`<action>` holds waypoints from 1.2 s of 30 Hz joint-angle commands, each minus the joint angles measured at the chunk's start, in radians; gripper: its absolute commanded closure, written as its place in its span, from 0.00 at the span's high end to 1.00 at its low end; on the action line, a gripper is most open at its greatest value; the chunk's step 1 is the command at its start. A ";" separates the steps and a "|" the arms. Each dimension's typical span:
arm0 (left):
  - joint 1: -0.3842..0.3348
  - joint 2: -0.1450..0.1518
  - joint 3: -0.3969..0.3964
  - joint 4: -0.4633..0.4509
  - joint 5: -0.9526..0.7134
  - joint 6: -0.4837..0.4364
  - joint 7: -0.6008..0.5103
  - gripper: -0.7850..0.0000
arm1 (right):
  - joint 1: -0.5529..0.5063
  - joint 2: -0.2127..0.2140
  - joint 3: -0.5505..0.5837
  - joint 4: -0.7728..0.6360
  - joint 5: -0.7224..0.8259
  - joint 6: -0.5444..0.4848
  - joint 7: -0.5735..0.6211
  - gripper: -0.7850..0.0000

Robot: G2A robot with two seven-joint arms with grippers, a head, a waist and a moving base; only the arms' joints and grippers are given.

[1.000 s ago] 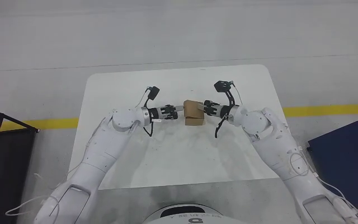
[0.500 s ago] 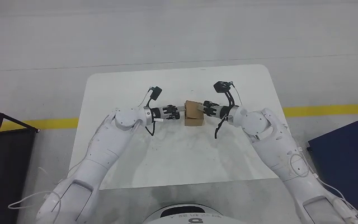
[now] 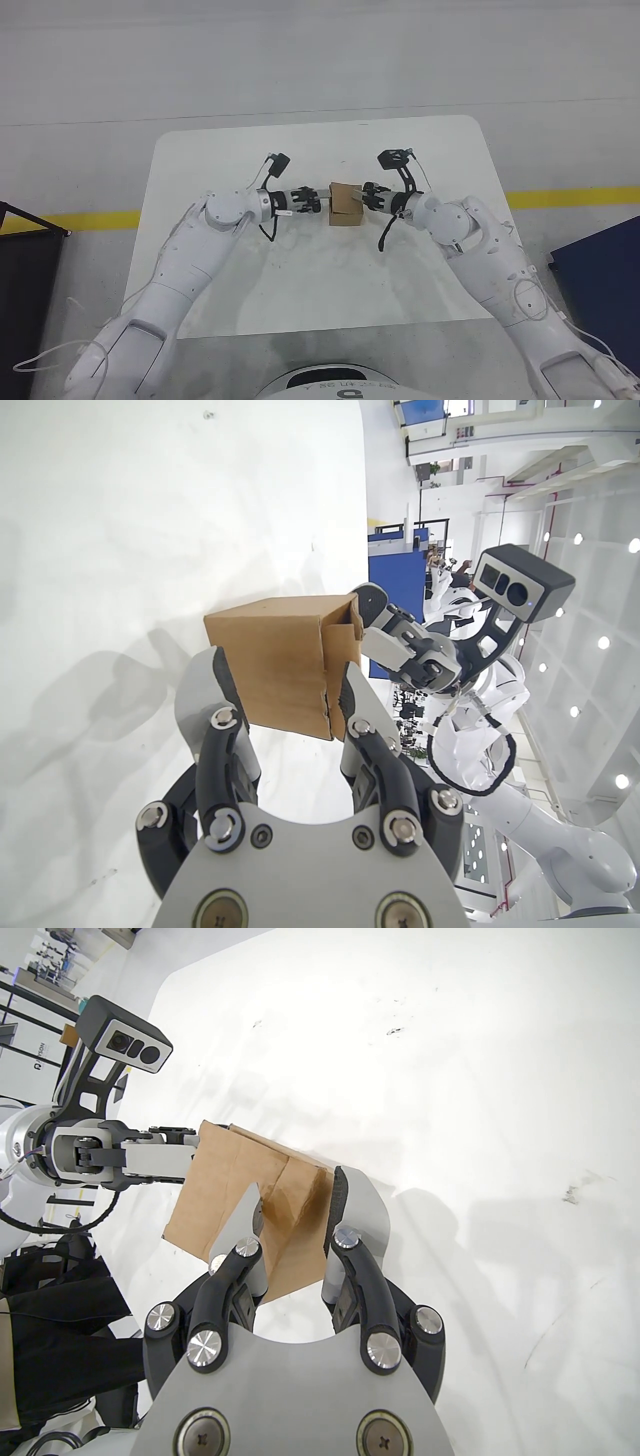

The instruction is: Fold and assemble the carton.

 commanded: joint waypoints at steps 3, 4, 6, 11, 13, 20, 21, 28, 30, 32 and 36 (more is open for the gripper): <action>0.001 0.000 0.002 0.001 0.003 0.003 0.001 0.55 | -0.003 0.000 -0.001 -0.007 -0.018 0.011 -0.001 0.33; 0.001 0.000 0.002 0.001 0.004 0.005 0.002 0.56 | -0.003 0.000 -0.001 -0.009 -0.021 0.013 -0.001 0.32; 0.004 0.002 -0.002 -0.002 0.003 0.001 0.005 0.56 | -0.004 -0.001 -0.001 -0.011 -0.025 0.013 0.000 0.31; 0.021 0.012 -0.029 -0.043 0.017 0.006 0.021 0.58 | -0.004 -0.002 0.000 -0.013 -0.032 0.017 0.003 0.31; 0.032 0.018 -0.039 -0.067 0.024 0.015 0.019 0.59 | -0.003 -0.003 0.000 -0.014 -0.035 0.019 0.002 0.31; 0.036 0.020 -0.031 -0.120 0.032 0.026 -0.001 0.64 | 0.001 -0.006 -0.005 -0.015 -0.046 0.023 0.001 0.31; 0.032 0.018 -0.026 -0.119 0.033 0.027 -0.001 0.64 | 0.001 -0.006 -0.005 -0.015 -0.047 0.024 0.001 0.31; -0.026 0.005 0.046 -0.062 0.111 0.120 -0.048 0.64 | 0.002 -0.008 -0.001 -0.008 -0.041 0.023 -0.002 0.31; -0.034 0.001 0.053 -0.050 0.111 0.117 -0.047 0.62 | 0.001 -0.008 0.004 -0.006 -0.037 0.020 -0.004 0.31; -0.042 -0.001 0.060 -0.041 0.112 0.116 -0.047 0.62 | -0.001 -0.008 0.008 -0.006 -0.031 0.016 -0.003 0.31; -0.056 -0.003 0.068 -0.034 0.124 0.122 -0.056 0.63 | -0.005 -0.008 0.017 -0.011 -0.016 0.004 -0.003 0.31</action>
